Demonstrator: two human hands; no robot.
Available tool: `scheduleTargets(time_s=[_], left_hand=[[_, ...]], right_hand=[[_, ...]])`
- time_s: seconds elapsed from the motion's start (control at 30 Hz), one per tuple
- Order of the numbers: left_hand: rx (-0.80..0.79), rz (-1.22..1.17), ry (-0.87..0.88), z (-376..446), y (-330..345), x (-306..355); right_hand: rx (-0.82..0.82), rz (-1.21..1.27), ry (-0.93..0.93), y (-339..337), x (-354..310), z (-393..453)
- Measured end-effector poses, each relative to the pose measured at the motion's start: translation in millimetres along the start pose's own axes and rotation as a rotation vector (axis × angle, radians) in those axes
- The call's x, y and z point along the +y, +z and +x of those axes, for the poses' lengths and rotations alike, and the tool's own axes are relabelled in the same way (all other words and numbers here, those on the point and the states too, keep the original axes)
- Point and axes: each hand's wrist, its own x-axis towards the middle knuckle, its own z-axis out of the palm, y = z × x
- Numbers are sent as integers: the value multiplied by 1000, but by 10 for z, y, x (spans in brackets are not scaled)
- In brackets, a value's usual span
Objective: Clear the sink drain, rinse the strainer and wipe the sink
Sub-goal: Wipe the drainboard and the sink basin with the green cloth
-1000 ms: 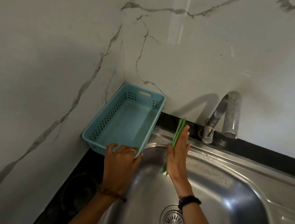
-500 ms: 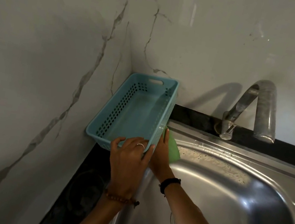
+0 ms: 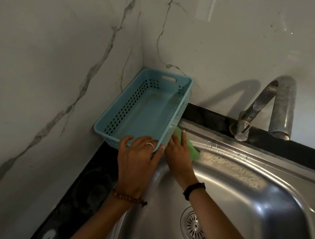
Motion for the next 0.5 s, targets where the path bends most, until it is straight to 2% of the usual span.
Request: scheduleTargets(time_s=[0.2, 0.4, 0.5], left_hand=[[-22, 40, 20, -39, 76, -32], [-6, 61, 51, -77, 142, -64], [-5, 80, 68, -102, 149, -84]], right_hand=[[-159, -198, 127, -123, 193, 98], [-141, -260, 363, -153, 482, -311], [-161, -256, 415, -136, 778, -639]])
